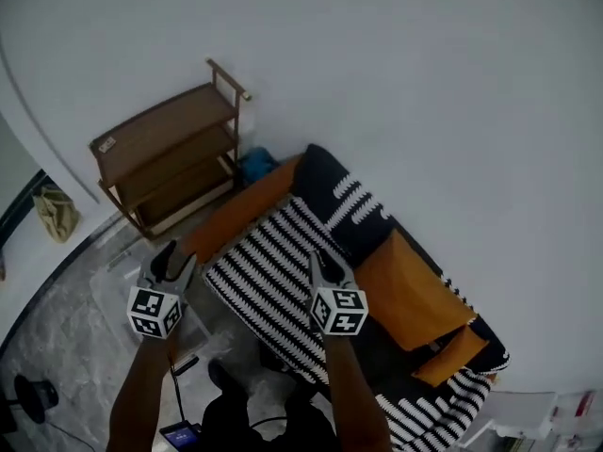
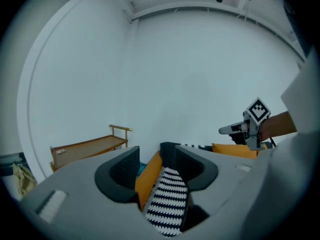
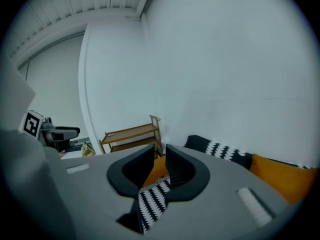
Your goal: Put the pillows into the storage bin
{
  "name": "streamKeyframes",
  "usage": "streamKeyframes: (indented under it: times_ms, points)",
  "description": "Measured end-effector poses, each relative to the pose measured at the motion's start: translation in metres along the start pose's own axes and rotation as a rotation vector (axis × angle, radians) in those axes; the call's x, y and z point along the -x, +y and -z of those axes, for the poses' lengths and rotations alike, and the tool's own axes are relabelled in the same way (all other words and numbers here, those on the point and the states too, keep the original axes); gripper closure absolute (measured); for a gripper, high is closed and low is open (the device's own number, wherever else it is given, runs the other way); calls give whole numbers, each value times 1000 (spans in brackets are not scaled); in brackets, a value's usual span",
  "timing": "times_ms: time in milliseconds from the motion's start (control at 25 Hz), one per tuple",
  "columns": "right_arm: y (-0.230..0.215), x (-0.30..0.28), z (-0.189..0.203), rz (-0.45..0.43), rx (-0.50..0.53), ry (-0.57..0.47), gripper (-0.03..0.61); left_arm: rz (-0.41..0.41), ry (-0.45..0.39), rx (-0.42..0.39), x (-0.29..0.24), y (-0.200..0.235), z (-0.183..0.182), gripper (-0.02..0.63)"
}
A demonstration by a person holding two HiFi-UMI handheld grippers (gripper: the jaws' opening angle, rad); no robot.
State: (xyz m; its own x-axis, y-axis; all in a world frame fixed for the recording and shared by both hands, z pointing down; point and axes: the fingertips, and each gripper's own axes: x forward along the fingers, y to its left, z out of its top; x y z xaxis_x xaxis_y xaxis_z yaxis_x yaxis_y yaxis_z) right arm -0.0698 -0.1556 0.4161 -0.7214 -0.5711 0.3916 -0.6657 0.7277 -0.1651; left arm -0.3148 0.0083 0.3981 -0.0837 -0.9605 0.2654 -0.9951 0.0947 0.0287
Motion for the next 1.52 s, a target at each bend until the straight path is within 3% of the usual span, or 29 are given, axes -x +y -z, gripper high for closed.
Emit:
streamKeyframes:
  times_ms: [200, 400, 880, 1160, 1520]
  points:
    - [-116, 65, 10, 108, -77, -30, 511, 132, -1, -54, -69, -110, -26, 400]
    - [-236, 133, 41, 253, -183, -43, 474, 276, 35, -113, -143, -227, -28, 400]
    - [-463, 278, 169, 521, -444, -9, 371, 506, 187, -154, -273, -467, 47, 391]
    - [-540, 317, 245, 590, -513, 49, 351, 537, 276, -183, -330, -540, 105, 369]
    - [-583, 317, 302, 580, -528, 96, 314, 521, 355, -188, -379, -562, 163, 307]
